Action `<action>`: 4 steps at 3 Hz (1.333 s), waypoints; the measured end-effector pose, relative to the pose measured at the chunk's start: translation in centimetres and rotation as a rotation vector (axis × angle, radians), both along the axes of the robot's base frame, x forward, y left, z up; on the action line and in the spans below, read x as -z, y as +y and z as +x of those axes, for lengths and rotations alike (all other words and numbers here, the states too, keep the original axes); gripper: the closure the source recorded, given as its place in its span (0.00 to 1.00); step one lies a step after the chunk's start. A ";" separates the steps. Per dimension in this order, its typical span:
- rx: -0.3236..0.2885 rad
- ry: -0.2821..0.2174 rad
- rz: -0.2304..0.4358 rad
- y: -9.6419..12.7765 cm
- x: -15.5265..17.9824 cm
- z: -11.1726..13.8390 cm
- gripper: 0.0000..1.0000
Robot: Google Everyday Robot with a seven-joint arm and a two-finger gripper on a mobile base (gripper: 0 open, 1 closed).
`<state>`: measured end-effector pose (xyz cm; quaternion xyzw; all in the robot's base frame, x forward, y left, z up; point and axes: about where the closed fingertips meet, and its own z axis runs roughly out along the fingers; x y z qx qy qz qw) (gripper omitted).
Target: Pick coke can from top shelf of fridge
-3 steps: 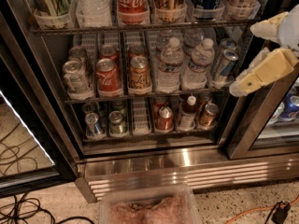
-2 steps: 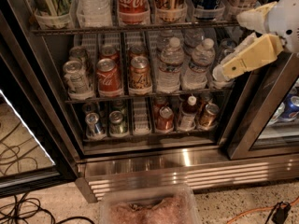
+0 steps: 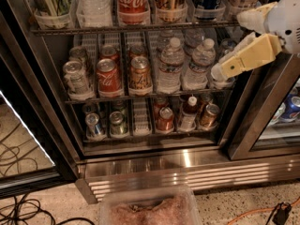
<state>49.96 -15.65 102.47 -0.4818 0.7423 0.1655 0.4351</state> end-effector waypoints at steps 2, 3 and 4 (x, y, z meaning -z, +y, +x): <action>-0.088 -0.063 0.193 8.0 -1.9 1.0 0.00; -0.168 -0.070 0.302 12.8 -3.3 0.1 0.00; -0.247 -0.081 0.372 17.2 -4.5 -1.0 0.00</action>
Offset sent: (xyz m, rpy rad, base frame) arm 0.0124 0.1320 0.0407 0.3650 -0.0968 0.1503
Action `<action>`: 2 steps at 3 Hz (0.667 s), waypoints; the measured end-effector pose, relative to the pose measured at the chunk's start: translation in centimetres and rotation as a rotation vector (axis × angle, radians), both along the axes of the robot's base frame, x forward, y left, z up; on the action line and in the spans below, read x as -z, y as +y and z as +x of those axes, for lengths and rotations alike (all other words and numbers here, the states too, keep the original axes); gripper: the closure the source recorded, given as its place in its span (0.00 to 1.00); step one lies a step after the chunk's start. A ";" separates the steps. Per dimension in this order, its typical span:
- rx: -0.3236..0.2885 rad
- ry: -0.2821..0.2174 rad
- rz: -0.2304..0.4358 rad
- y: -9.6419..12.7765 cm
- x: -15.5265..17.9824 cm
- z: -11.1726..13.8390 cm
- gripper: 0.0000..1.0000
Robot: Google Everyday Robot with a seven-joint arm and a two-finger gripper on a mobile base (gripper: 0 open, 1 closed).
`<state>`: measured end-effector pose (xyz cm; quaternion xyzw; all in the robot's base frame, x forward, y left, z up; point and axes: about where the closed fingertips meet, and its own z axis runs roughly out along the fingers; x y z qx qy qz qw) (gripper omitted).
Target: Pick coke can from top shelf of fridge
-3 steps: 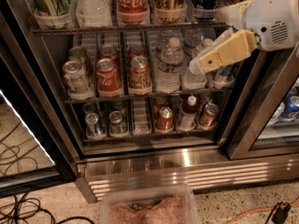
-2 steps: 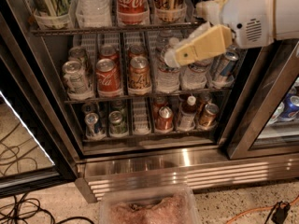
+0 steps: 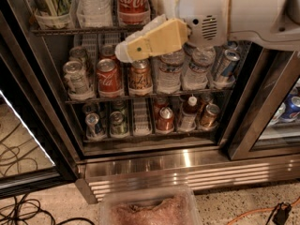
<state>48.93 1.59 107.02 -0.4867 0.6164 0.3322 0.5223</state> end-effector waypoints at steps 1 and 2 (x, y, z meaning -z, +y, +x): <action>0.011 0.006 0.044 2.7 -0.5 -0.3 0.00; 0.011 0.006 0.044 2.7 -0.5 -0.3 0.00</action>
Offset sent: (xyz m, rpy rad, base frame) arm -0.0049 0.0236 0.0041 0.0368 0.0078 0.0012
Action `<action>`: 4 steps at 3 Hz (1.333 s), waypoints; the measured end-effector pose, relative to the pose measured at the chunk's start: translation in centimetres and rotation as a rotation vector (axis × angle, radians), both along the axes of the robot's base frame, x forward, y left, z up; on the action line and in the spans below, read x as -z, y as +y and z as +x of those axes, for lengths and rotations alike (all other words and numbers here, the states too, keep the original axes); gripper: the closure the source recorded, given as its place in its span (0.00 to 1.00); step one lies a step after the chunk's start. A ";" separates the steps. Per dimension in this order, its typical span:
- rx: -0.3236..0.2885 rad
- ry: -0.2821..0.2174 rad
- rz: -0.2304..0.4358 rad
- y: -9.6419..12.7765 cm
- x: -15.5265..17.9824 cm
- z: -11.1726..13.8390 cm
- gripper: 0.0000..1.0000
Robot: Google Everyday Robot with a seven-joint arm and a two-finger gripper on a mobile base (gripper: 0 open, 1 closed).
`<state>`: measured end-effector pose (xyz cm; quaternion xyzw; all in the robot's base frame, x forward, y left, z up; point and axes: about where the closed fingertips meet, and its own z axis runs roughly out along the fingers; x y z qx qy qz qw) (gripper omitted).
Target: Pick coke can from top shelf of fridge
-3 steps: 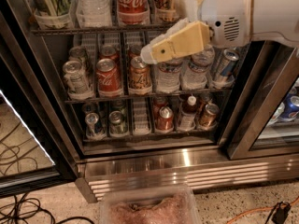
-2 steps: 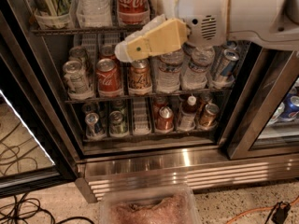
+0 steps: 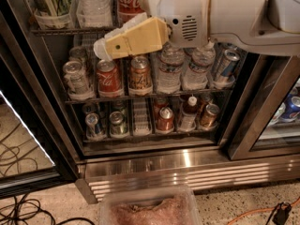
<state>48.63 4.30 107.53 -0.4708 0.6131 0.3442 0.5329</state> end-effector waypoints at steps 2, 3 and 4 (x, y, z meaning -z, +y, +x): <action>-0.004 -0.005 -0.041 1.3 1.1 1.0 0.00; 0.025 0.013 -0.029 1.0 3.3 1.7 0.00; 0.025 0.013 -0.029 1.0 3.3 1.7 0.00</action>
Offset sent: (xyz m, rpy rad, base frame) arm 0.0216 0.0183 -0.0219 -0.0517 -0.0002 0.0074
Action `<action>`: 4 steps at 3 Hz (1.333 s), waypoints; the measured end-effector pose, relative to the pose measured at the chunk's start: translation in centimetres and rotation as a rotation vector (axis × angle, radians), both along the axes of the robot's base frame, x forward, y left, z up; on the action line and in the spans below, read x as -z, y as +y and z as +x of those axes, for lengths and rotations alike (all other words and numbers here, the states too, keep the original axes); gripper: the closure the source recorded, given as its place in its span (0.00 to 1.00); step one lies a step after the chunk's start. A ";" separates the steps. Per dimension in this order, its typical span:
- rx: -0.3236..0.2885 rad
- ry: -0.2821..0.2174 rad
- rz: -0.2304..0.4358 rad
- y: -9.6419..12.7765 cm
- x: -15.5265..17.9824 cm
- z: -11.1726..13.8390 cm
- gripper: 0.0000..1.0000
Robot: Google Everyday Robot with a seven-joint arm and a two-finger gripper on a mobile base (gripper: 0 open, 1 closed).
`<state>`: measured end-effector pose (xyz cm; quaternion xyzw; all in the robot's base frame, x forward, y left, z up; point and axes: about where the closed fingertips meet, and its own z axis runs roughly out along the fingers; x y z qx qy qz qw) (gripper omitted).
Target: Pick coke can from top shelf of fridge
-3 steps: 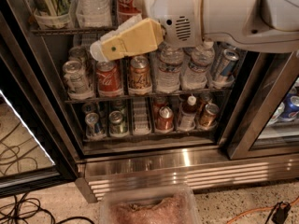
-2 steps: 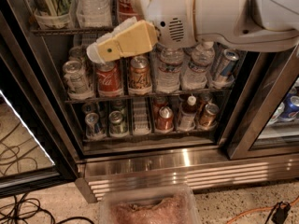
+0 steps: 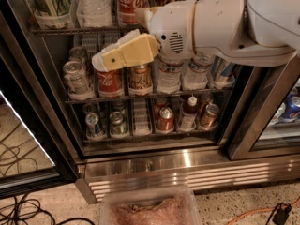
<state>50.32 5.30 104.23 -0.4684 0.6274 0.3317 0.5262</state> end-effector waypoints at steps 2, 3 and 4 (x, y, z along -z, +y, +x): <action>-0.015 -0.032 0.031 0.4 -0.4 0.5 0.00; 0.007 -0.055 0.042 -0.5 -0.7 1.4 0.00; 0.042 -0.074 0.044 -1.7 -1.1 2.5 0.00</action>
Offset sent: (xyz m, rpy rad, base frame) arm 0.0210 -0.0023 0.0136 0.0500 -0.0720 0.0111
